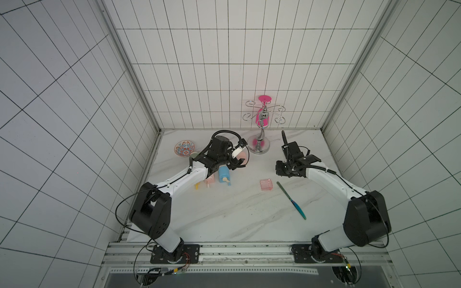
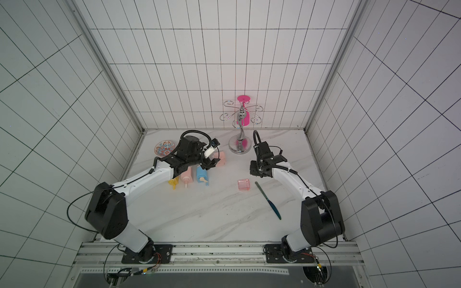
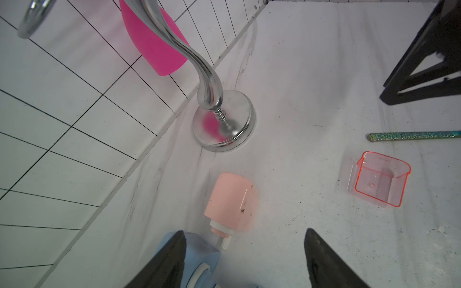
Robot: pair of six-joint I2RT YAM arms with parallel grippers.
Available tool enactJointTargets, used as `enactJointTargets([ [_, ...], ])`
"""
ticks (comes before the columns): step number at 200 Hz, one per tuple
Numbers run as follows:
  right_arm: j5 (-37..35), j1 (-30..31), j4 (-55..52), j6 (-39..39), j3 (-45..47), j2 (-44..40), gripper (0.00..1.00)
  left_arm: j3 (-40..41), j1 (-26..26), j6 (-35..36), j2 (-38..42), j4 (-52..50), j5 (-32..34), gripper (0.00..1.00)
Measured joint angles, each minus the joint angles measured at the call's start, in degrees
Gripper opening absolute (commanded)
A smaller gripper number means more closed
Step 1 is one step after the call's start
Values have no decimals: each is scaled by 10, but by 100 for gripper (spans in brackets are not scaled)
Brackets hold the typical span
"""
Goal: Put the tray back into the pencil sharpener
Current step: Move the pencil sharpener to the center of the board.
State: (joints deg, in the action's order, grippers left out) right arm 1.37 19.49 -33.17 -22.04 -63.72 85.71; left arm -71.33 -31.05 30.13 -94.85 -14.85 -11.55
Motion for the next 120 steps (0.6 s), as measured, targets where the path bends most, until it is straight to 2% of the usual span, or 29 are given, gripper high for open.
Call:
enactJointTargets([
  [51,24,-32,-12,14,0,-20,32,-145,5,87,-129,-122,3,79],
  [120,46,-42,-24,21,0,-23,31,-206,5,146,-219,-161,41,83],
])
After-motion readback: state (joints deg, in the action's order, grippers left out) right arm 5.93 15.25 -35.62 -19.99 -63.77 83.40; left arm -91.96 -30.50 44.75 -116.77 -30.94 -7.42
